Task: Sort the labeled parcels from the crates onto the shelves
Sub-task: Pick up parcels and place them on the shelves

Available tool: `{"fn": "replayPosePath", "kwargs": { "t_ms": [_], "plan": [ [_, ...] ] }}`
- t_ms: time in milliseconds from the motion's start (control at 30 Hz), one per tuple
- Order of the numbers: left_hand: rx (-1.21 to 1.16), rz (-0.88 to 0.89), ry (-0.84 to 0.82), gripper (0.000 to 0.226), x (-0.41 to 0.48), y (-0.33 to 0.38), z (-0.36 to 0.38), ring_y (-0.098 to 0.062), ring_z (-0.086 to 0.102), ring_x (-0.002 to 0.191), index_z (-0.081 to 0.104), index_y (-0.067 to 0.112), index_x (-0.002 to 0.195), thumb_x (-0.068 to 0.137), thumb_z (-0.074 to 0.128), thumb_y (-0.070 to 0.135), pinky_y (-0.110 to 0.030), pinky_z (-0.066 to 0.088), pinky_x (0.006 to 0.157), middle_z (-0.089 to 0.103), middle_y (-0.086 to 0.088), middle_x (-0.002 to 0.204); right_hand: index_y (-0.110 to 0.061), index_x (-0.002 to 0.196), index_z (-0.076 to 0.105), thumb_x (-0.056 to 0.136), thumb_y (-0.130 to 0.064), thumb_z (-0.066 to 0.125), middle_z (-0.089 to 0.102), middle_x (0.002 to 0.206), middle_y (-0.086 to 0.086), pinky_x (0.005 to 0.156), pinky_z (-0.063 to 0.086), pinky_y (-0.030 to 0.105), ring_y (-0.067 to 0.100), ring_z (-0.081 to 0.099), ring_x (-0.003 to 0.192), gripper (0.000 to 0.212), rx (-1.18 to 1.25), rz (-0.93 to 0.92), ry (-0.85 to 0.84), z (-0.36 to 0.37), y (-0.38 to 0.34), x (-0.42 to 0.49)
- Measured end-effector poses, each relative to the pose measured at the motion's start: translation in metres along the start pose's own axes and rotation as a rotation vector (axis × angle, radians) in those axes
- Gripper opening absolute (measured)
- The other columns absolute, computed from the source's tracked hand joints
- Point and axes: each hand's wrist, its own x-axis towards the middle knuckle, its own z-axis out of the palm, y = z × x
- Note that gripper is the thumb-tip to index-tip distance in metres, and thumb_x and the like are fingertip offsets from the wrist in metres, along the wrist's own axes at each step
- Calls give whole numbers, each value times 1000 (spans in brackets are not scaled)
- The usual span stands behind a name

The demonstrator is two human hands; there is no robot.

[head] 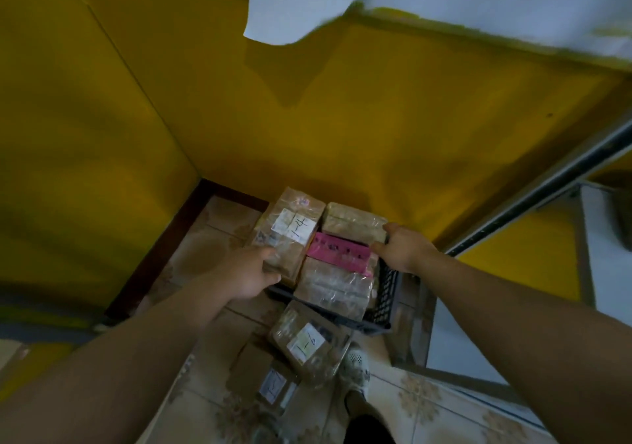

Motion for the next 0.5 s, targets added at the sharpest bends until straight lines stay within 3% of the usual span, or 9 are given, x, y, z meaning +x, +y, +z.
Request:
{"fn": "replayPosePath", "kwargs": {
  "t_ms": [67,167,300,400,500],
  "plan": [
    [-3,-31,13,65,33,-2,0,-23,54,120,30,26,150,93,58,41,-35,47,93,43,-5,148,-17,157,18,98,-56,44,27,159,13,104,43,40,34,41,136,75,-25,-15,-26,-2,-1,33],
    [78,-66,15,67,89,-5,5,-24,49,126,28,27,151,94,55,46,-33,45,96,37,-5,153,-23,158,15,98,-52,47,29,157,13,98,46,35,31,46,129,74,-32,-43,-61,4,-2,84],
    [34,-99,91,72,176,-15,25,-28,33,139,29,21,151,91,59,48,-43,33,111,32,-8,155,-20,158,15,97,-49,52,25,159,13,110,33,34,31,30,142,77,-82,-97,-41,29,3,155],
    [131,-130,182,83,234,-28,53,-34,7,148,17,25,154,88,50,64,-52,13,118,10,-11,162,-23,157,10,92,-56,57,15,161,13,117,22,44,34,15,147,87,-224,-118,1,56,12,204],
    [136,-193,182,93,265,-41,83,-36,-16,146,-5,40,152,79,37,82,-63,-1,113,-19,-1,161,-35,154,-15,81,-71,60,-15,164,12,119,3,55,38,-10,150,111,-388,-137,8,78,20,241]
  ]
}}
